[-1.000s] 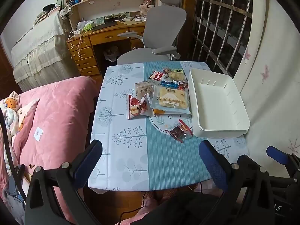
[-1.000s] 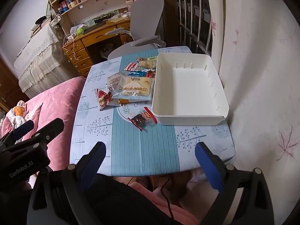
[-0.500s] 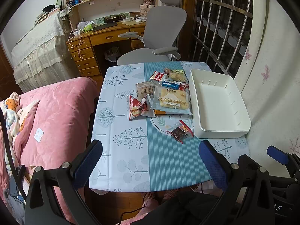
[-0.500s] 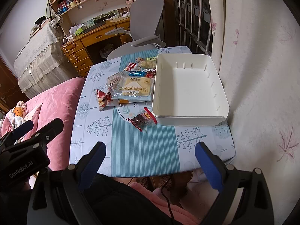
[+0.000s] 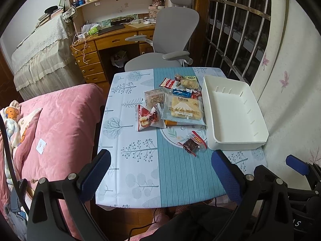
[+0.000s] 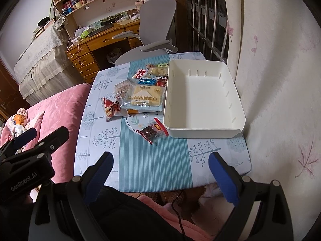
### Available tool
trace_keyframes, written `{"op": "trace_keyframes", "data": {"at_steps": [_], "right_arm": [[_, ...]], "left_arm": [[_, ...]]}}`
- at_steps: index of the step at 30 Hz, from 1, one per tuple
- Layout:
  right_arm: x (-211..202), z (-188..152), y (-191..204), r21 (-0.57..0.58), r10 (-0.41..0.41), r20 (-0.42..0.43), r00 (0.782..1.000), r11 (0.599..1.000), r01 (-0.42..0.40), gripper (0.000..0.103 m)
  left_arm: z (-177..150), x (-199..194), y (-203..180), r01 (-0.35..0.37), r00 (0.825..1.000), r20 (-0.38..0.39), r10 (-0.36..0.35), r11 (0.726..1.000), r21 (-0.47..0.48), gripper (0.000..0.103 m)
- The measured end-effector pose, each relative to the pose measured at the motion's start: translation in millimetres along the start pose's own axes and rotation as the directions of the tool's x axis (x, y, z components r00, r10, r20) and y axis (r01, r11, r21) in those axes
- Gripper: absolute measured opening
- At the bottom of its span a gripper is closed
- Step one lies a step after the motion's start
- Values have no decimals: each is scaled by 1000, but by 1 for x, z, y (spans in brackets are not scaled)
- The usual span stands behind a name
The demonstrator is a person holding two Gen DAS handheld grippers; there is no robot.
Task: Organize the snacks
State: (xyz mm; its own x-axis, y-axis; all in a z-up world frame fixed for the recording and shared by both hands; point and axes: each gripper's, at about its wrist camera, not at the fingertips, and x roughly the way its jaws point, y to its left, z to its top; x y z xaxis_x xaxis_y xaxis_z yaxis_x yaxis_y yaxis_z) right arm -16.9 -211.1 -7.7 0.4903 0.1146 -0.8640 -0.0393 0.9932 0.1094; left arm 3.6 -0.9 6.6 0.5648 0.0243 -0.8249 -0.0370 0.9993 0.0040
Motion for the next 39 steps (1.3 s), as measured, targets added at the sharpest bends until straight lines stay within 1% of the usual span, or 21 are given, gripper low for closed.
{"op": "trace_keyframes", "data": {"at_steps": [2,5,9,14,17,20,23,30,31,34,39], "right_arm": [[4,10,6,-1,-3,5,1000,1000,3,96],[4,10,7,-8,-2,9,1000,1000,2,96],[3,9,10,-9,-2,9,1000,1000,2,96],[4,13,13,-11,-2,23,1000,1000,2,96],[4,18,18,-7,-9,40,999,1000,9,96],[6,23,20,27,-21,65,998,999,20,96],[8,28,23,65,-34,77,996,997,29,96],[24,30,29,195,-38,64,997,981,25,96],[27,29,29,212,-40,65,997,977,25,96],[32,27,31,265,-60,70,996,963,39,96],[44,24,31,315,-86,64,994,947,61,96]], "left_arm": [[0,0,0,0,1000,0,0,1000,0,100],[1,1,-1,4,1000,-7,-4,1000,0,100],[8,6,3,31,999,-21,-31,999,-6,100],[19,13,16,41,999,-28,-42,999,-30,100],[22,17,22,43,999,-27,-44,999,-22,100],[25,20,27,53,998,-28,-53,999,-4,100],[30,22,34,82,996,-23,-81,996,19,100],[43,35,56,120,993,-26,-118,989,90,100],[45,40,59,122,992,-36,-119,988,98,100],[48,56,67,134,988,-99,-123,984,118,101],[51,86,79,185,968,-195,-159,975,124,101]]}}
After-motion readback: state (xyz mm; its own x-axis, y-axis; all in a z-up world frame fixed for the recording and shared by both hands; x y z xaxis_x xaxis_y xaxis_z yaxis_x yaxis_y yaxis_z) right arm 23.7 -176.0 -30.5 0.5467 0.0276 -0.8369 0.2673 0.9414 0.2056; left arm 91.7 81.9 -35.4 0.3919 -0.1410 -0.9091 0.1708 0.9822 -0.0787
